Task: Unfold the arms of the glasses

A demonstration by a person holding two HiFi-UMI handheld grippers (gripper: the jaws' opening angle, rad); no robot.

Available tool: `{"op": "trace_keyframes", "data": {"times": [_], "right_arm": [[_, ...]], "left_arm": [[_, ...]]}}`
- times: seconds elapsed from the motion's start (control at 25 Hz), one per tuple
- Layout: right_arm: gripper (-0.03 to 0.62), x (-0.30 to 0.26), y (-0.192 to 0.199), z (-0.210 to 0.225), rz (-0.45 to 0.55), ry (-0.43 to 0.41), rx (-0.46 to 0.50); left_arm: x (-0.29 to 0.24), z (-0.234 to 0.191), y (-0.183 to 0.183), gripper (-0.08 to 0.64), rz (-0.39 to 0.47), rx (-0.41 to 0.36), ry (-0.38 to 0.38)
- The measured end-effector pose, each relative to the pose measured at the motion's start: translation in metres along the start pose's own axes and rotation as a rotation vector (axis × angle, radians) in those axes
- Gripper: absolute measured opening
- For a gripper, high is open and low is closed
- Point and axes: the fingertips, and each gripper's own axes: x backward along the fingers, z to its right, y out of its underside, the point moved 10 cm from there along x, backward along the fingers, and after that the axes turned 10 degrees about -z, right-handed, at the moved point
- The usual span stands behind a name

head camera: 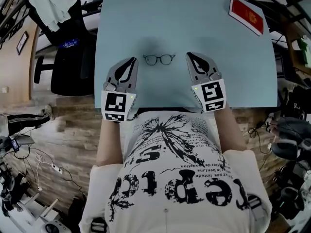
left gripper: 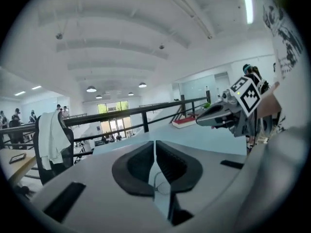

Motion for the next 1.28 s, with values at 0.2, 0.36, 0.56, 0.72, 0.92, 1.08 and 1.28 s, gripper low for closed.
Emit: {"op": "trace_keyframes", "data": {"times": [0.2,0.36,0.56,0.72,0.92,1.08,1.28], "right_arm": [[0.011,0.022,-0.013,0.006,0.147,0.034,-0.042],[0.009,0.029,-0.018,0.005,0.189,0.045,-0.058],[0.009,0.027,-0.018,0.002,0.189,0.042,-0.042],[0.008,0.023,-0.018,0.001,0.176,0.036,-0.048],[0.008,0.02,-0.016,0.004,0.169,0.041,-0.053],[0.008,0.017,-0.015,0.004,0.165,0.043,-0.061],[0.008,0.015,-0.012,0.002,0.161,0.049,-0.057]], "left_arm": [[0.021,0.008,-0.028,0.026,0.17,-0.005,-0.041],[0.028,0.01,-0.038,0.025,0.223,0.005,-0.046],[0.025,0.007,-0.032,0.02,0.225,0.021,-0.054],[0.023,0.005,-0.032,0.018,0.22,0.033,-0.047],[0.018,0.006,-0.033,0.018,0.205,0.016,-0.041],[0.015,0.004,-0.03,0.018,0.2,0.026,-0.046],[0.015,0.001,-0.027,0.018,0.194,0.054,-0.059]]}}
